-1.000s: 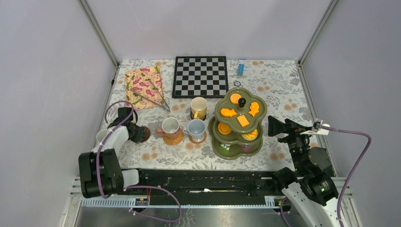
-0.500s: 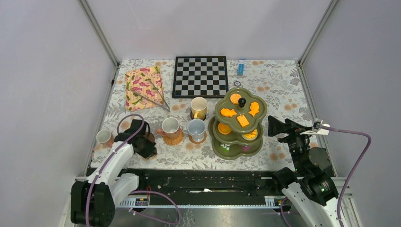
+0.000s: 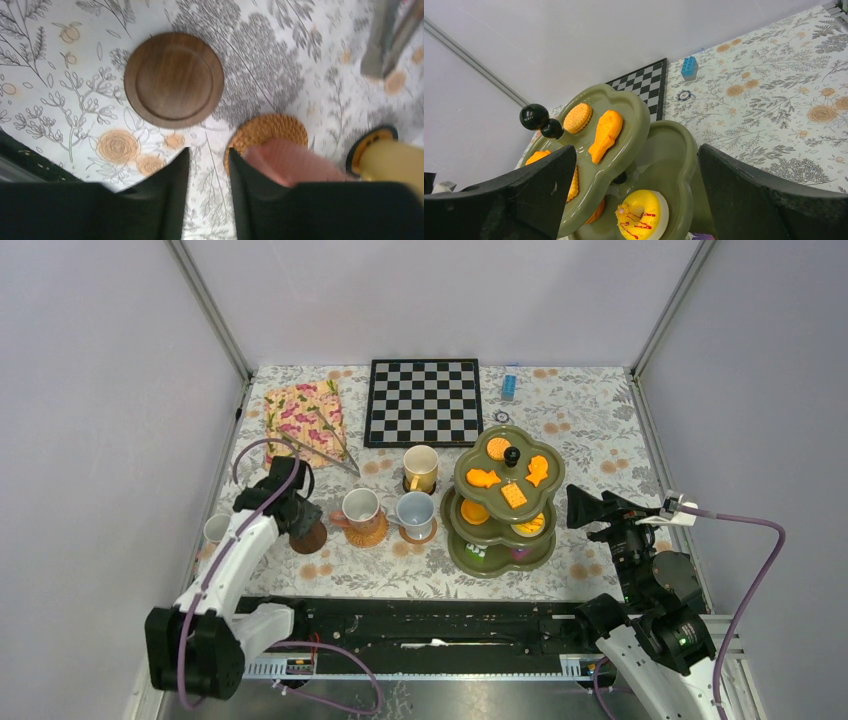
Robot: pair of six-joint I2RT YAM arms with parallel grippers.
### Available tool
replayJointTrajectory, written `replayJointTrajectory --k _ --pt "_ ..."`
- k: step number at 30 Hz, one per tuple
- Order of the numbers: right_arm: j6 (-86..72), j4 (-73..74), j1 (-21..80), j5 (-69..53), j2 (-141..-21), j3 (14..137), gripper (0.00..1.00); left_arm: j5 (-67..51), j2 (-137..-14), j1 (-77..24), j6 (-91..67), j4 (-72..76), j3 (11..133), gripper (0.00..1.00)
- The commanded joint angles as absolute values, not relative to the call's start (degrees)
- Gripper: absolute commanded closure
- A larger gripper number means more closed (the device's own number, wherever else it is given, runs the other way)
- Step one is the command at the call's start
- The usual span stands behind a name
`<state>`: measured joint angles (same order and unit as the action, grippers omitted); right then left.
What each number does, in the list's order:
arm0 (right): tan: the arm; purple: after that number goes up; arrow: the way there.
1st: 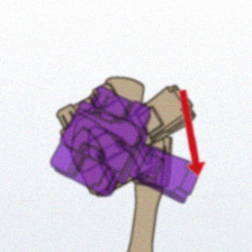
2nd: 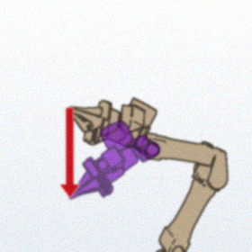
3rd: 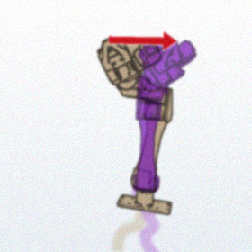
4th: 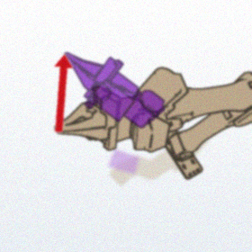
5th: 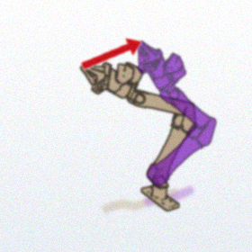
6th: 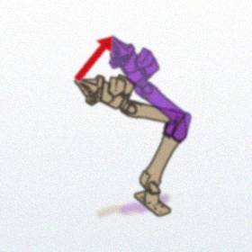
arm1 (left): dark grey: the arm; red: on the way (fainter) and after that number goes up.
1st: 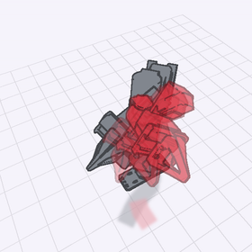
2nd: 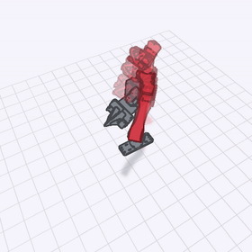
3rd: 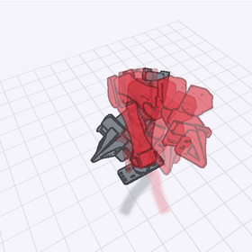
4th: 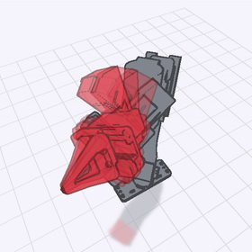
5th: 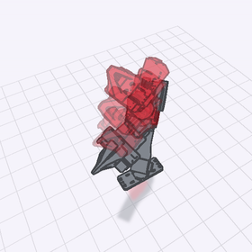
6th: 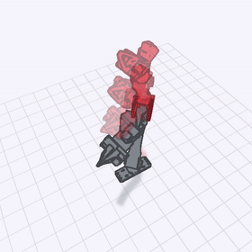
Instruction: Serve the afternoon tea
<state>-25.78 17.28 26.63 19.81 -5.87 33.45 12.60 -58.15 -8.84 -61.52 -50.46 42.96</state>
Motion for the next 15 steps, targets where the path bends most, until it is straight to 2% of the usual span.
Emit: replayJointTrajectory --k 1,2,6,11,14,15 --pt "-25.7 15.4 26.9 19.4 -5.7 34.3 0.02 14.7 -64.0 -2.7 -58.4 -44.9 42.7 0.78" --pt "-25.5 15.6 26.9 19.7 -5.5 34.5 0.02 13.7 -64.9 -1.6 -58.0 -43.2 41.8 0.82" --pt "-24.8 16.4 26.9 21.1 -4.8 35.0 0.02 13.2 -67.3 -1.5 -59.3 -41.9 38.5 0.89" --pt "-24.8 16.3 26.9 21.3 -4.8 34.4 0.02 14.4 -65.3 -7.5 -65.2 -43.0 34.3 0.91" --pt "-24.9 15.8 26.9 20.8 -5.2 34.1 0.02 14.0 -65.3 -8.8 -68.3 -44.1 31.6 1.0" --pt "-25.0 15.8 26.9 20.7 -5.2 34.1 0.02 13.7 -64.7 -8.9 -68.6 -43.6 30.7 1.0"
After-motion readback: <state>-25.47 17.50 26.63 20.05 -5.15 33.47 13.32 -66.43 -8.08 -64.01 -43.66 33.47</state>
